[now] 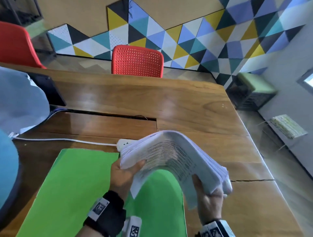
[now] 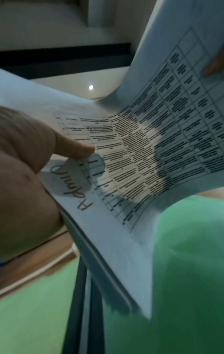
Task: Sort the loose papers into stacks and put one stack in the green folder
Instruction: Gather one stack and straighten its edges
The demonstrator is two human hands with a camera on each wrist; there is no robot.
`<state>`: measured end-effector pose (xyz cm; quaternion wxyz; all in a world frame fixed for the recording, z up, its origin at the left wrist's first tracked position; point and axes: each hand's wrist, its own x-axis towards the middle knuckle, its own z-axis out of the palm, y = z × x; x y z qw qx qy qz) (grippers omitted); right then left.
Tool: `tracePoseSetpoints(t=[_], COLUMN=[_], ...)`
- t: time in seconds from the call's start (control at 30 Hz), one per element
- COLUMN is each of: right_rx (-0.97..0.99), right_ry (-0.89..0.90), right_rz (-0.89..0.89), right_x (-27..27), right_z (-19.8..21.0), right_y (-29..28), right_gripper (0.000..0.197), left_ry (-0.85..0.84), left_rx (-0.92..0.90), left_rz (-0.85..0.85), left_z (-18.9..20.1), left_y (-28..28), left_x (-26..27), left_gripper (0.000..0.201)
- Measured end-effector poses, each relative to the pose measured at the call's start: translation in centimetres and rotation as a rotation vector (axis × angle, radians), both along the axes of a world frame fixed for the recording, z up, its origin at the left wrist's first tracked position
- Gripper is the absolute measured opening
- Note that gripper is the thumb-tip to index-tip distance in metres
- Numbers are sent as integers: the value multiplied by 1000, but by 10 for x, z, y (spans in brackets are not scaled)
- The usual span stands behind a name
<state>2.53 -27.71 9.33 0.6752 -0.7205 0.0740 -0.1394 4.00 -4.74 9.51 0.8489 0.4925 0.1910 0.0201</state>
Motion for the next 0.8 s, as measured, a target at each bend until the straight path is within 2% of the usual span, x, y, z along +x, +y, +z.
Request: tracePoseSetpoints(t=[0.1,0.17,0.33,0.4,0.47,0.5,0.57,0.63,0.7,0.77,0.8], right_rx=[29,40,19,42,54,49,82,140,179,215,300], right_ry=[20,45,98,182,303,363,410,441,507,535,466], right_rz=[-54,-68,-13,3,0,9,20,10,83,178,212], right_x=[-1,-2,1,3,5,7,13,18,23,24,24], right_z=[-30,-40,-40,-51,-55,-55,-51,-47,-50,-42,-36], right_y=[-9,-8,-3,-13,-27,-35,-47,-54,-51,-31,-19], right_gripper=[41,48,36,39,33,40,65,60,53,47,40], left_ry=[32,52,43,68,81,82,83,56,31,33,34], left_rx=[107,161,208,242,263,265,215,95,-84,-227,-273], left_rz=[-32,-5,-1,58,62,50,50,45,25,-17,-57], left_z=[-8,-16,-20,-26,-28,-25,-22,-16,-14,-12,-11], left_y=[-4,-1,-4,0,10,14,24,30,26,12,3], left_x=[-13,-14,-15,-14,-11,-10,-10,-10,-11,-14,-17], left_gripper=[26,23,12,5,6,7,13,24,43,46,44])
